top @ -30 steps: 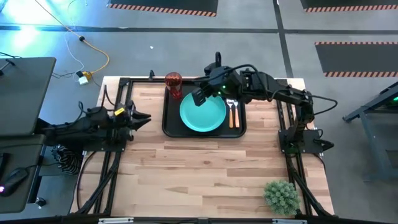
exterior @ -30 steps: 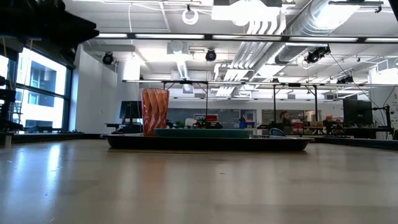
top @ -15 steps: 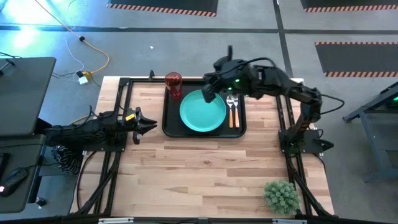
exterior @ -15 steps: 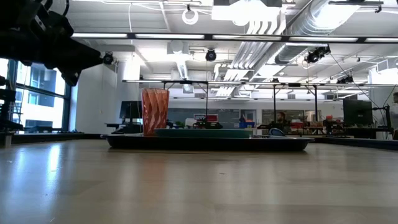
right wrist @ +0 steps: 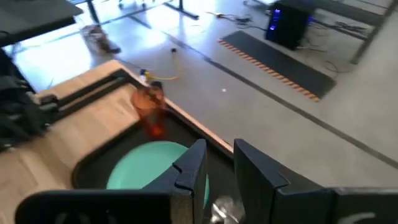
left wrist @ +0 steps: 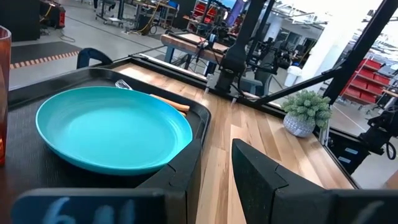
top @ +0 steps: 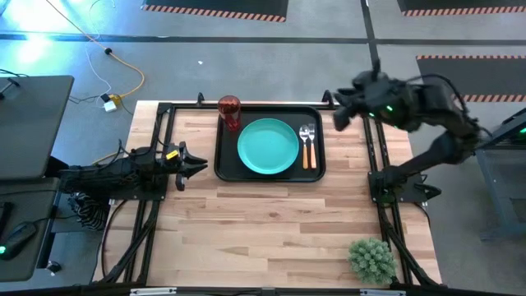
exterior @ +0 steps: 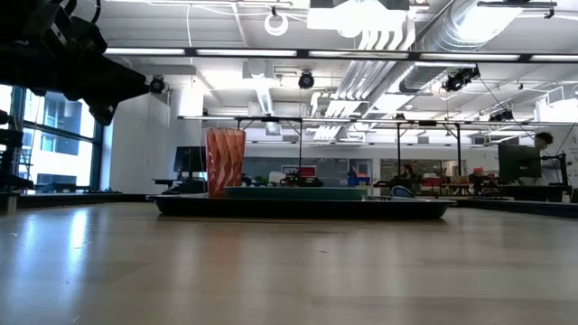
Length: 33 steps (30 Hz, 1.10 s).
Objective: Pick and place plate/cup/fork/spoon on tray
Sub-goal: Return to Home Position
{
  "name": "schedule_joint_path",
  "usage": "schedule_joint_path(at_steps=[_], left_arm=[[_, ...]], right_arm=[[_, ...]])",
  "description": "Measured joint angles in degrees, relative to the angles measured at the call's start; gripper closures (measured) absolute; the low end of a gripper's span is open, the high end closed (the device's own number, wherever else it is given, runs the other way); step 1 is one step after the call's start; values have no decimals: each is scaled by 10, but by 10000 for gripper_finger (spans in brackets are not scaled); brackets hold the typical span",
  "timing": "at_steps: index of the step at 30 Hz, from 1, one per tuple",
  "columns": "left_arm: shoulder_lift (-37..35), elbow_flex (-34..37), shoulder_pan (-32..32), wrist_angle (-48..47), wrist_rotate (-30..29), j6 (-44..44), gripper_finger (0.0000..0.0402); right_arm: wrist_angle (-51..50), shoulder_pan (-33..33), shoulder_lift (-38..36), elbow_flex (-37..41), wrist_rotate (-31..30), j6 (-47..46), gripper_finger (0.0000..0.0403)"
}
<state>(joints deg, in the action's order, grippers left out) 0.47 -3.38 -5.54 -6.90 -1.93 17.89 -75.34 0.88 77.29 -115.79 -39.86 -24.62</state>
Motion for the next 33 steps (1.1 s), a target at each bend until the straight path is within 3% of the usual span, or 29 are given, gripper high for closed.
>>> schedule_joint_path(at_steps=[5, 18, 26, 33], left_arm=[[0, 0, 0, 0, 0, 0, 323], [0, 0, 0, 0, 0, 0, 323], [0, 0, 0, 0, 0, 0, 323], [0, 0, 0, 0, 0, 0, 323]], right_arm=[[75, -25, -138, 211, -13, -64, 329], [454, -36, -421, 661, 160, -19, 329], [601, -36, -541, 854, 237, -4, 329], [677, -36, -616, 954, 305, 6, 329]])
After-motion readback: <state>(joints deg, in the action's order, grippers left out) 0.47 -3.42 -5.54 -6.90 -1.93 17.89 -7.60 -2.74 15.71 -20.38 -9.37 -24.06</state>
